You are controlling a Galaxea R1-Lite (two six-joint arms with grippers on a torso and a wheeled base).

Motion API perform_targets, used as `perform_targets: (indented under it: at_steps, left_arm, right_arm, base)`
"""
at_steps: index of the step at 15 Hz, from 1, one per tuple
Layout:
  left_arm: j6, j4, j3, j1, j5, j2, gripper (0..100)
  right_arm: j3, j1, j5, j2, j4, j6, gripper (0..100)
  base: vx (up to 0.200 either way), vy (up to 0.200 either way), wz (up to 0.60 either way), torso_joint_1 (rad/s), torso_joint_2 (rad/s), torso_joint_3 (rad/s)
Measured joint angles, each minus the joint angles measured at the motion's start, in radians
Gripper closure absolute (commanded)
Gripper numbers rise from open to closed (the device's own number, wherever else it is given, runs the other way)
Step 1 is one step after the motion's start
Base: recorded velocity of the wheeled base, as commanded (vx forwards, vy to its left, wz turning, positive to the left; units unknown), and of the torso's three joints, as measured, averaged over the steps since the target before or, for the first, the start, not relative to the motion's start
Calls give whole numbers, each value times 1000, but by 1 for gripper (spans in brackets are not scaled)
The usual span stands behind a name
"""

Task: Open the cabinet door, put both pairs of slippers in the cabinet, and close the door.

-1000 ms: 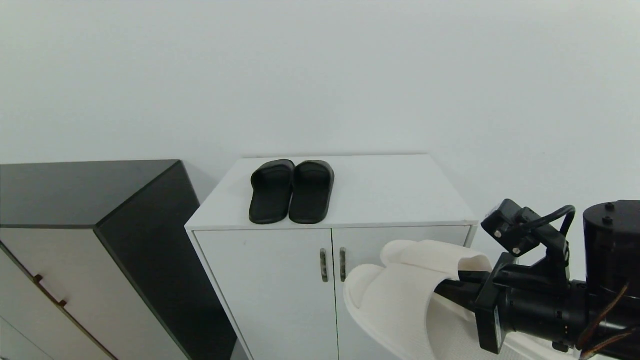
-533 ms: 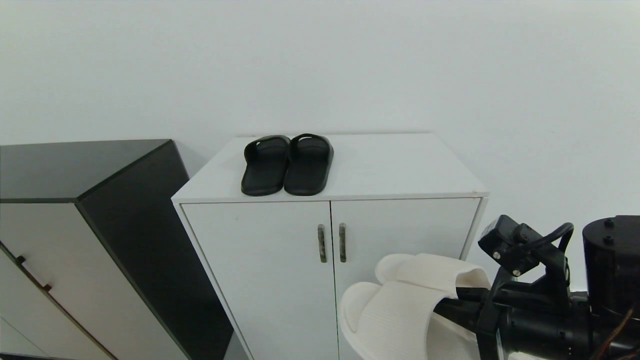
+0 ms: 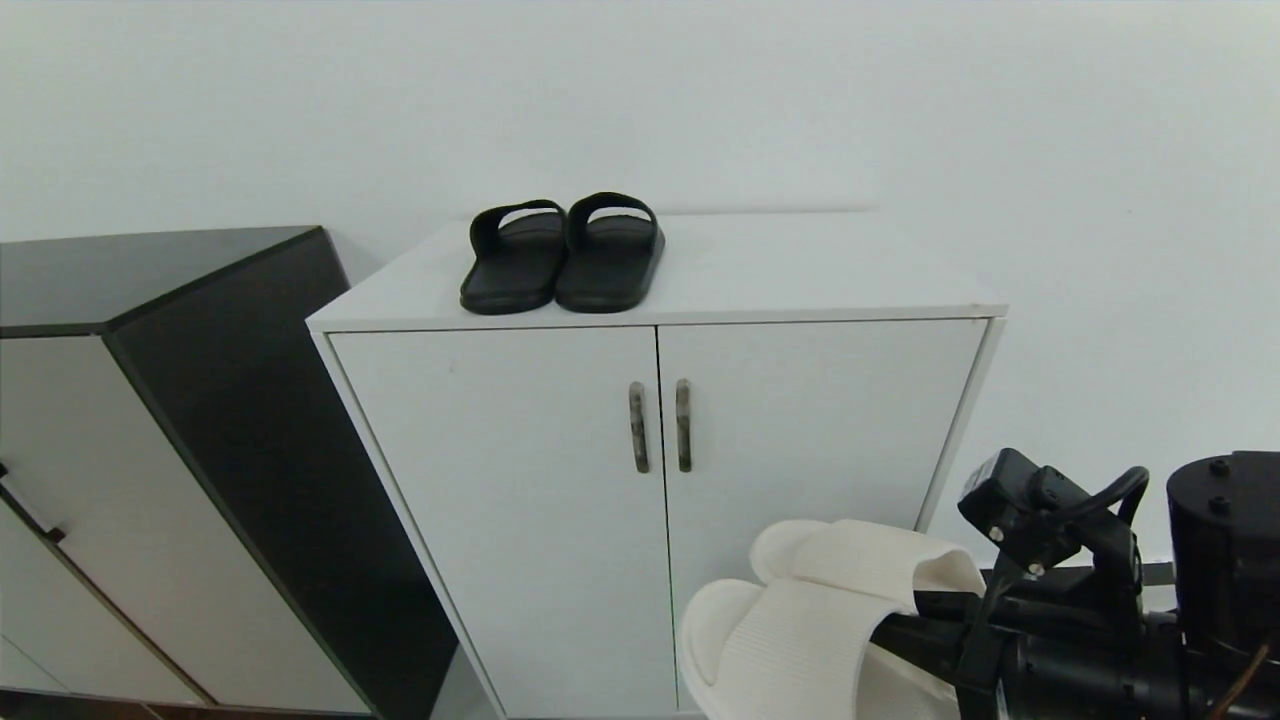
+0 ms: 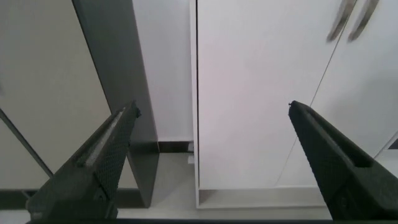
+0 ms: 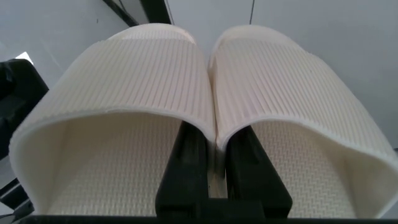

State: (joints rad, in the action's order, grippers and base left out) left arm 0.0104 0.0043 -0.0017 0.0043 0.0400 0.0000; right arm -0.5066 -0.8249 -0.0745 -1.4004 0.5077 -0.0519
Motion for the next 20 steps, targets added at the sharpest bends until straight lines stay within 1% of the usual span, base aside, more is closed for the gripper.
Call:
perform_targets:
  at_steps: [1,4,6,7,9,10,11,12,14,15,16,17,18,19,20]
  left_arm:
    - [3,0,0,0,-3,0,0]
    - [-8,0,0,0,24,0,0]
    - [-11,-4,-14,0,33,2,0]
    - [-27,-4,-49,0,41,12,0]
    - [-70,-11,-173,0,47,85,0]
    - [-84,-17,-221,-3,27,150,0]
    - [-96,-24,-258,-9,-9,220,0]
    - [-104,-53,-284,-14,-85,301,0]
    - [-112,-124,-306,-24,-251,449,0]
    - [-113,-176,-310,-29,-319,526,0]
    - [-113,-243,-314,-33,-361,597,0]
    - [-114,-325,-315,-44,-392,675,0]
    - [-114,-403,-317,-65,-410,746,0]
    - [-114,-470,-320,-106,-415,813,0]
    - [-112,-526,-324,-170,-410,879,0]
  right_arm:
    - [2,-6,0,-1,0,0,100]
    - [5,-11,0,-2,1,0,100]
    - [6,-13,0,-2,1,0,100]
    - [4,-13,0,-3,2,1,100]
    - [3,-15,0,-3,1,1,100]
    - [3,-20,0,-2,1,1,100]
    - [6,-22,-1,-2,1,1,100]
    - [8,-28,0,-2,1,1,100]
    - [11,-35,0,-2,1,1,100]
    - [11,-38,0,-2,1,1,100]
    - [11,-44,0,-2,1,1,100]
    - [9,-52,1,-2,1,2,100]
    - [7,-62,1,-2,1,3,100]
    - [6,-76,3,-2,1,3,100]
    - [6,-91,5,-2,1,3,100]
  base:
    - [0,0,0,-129,461,334]
    - [0,0,0,-110,460,347]
    - [0,0,0,-88,447,366]
    - [0,0,0,-51,452,383]
    - [0,0,0,-44,435,393]
    - [0,0,0,-17,393,378]
    - [0,0,0,-12,227,212]
    - [0,0,0,2,134,124]
    - [0,0,0,1,35,23]
    - [0,0,0,0,0,0]
    - [0,0,0,0,0,0]
    - [0,0,0,0,0,0]
    - [0,0,0,0,0,0]
    - [0,0,0,0,0,0]
    - [0,0,0,0,0,0]
